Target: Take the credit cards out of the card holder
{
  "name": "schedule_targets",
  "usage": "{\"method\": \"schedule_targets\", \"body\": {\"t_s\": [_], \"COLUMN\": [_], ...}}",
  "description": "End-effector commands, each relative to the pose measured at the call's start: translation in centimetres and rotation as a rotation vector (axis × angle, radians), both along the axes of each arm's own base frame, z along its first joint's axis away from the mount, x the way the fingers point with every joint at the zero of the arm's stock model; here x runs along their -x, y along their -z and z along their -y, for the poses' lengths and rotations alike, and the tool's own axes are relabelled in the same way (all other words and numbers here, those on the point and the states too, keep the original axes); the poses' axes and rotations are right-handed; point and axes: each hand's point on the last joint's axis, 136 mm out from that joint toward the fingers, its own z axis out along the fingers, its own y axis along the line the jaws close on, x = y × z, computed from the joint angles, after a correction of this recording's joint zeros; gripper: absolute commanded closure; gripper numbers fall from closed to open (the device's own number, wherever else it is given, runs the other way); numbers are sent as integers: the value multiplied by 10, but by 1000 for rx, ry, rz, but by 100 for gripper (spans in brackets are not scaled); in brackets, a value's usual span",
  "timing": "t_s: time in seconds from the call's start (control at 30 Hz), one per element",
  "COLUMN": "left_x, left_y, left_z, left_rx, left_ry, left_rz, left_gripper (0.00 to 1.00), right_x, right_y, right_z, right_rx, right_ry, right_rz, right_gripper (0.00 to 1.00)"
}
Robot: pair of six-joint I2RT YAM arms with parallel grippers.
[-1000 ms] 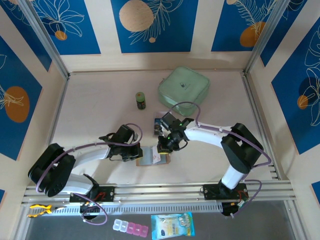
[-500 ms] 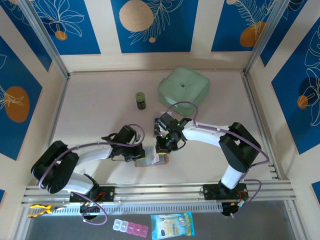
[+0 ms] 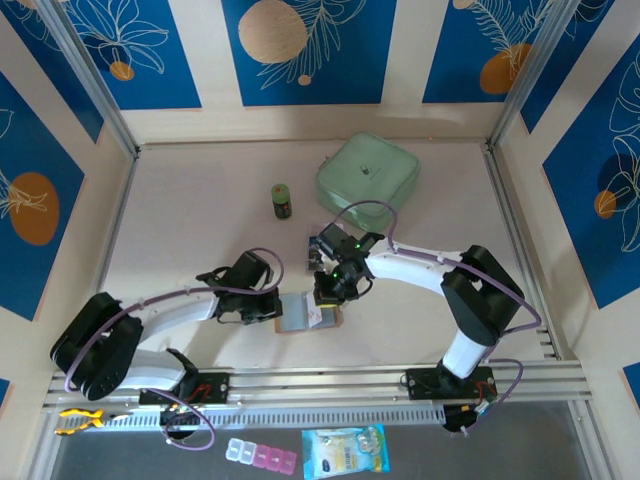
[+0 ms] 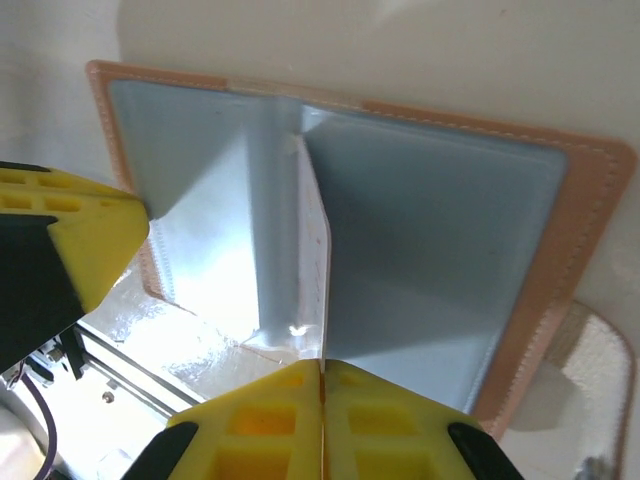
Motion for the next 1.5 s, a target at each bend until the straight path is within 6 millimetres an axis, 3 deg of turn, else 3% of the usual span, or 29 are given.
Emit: {"method": "schedule_targets", "body": {"t_s": [0.0, 0.23, 0.47, 0.63, 0.77, 0.93, 1.23, 1.47], "left_x": [-3, -9, -10, -11, -11, -10, -9, -9], "left_y": [-7, -21, -26, -29, -30, -31, -32, -36], "left_z": [-3, 0, -8, -12, -16, -21, -27, -32], "left_rx": [-25, -3, -6, -5, -10, -12, -16, -20], "left_ry": [7, 9, -11, -21, -29, -43, -56, -77], "left_rz": [22, 71, 101, 111, 118, 126, 132, 144], "left_gripper": [100, 98, 96, 96, 96, 95, 94, 92], "right_x": [-5, -15, -12, -24, -35, -64, -126, -161], "right_y": [-22, -43, -54, -49, -59, -70, -102, -105], "right_z": [4, 19, 30, 45, 51, 62, 58, 52], "right_rx": [-16, -5, -3, 56, 92, 194, 196, 208], "right_ry": [-9, -72, -427, -646, -856, -1000, -1055, -1089], "right_rz": [37, 109, 250, 340, 456, 564, 668, 677], "right_gripper": [91, 92, 95, 98, 100, 100, 100, 100]}}
